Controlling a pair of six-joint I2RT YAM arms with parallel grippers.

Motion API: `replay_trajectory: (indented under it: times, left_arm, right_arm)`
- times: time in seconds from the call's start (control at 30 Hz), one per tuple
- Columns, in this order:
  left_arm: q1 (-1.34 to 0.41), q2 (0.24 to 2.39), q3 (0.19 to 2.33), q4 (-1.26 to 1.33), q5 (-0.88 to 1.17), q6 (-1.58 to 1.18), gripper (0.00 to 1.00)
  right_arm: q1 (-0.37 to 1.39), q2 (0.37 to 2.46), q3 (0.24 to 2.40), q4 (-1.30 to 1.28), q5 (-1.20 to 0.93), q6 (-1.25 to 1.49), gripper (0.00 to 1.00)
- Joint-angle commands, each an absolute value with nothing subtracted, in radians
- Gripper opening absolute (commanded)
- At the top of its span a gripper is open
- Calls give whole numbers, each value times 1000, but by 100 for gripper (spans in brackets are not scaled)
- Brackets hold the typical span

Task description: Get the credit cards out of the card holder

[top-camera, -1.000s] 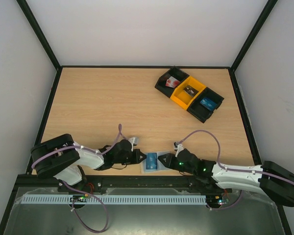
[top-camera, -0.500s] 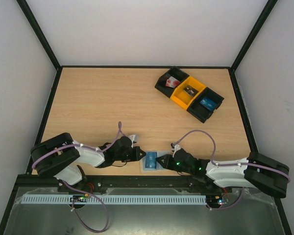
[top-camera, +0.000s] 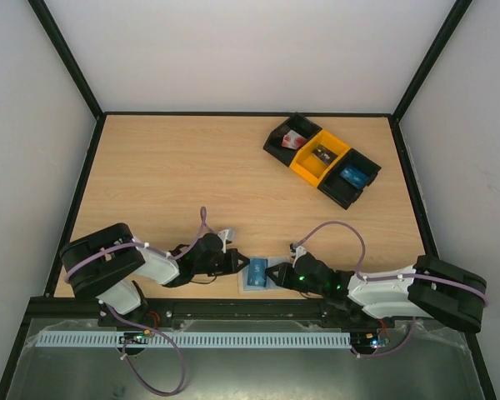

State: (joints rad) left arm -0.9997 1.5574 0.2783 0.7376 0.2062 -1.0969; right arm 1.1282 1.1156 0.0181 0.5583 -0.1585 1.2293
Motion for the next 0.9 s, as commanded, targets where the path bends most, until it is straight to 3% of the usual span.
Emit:
replay_trajectory:
  times: [0.0,0.77,0.87]
  left_arm:
    - [-1012,1618,245,602,175,-1102,3]
    - [-1005,1572,290,521,148,-1108,3]
    - [-1007,1524,334,437,109,-1093,13]
  right_arm:
    - [1132,1142,22,599,-160,1237,3]
    - [1133,960,-32,450,-109,1259,2]
    - [1132,959,-22,459,-139,1255,7]
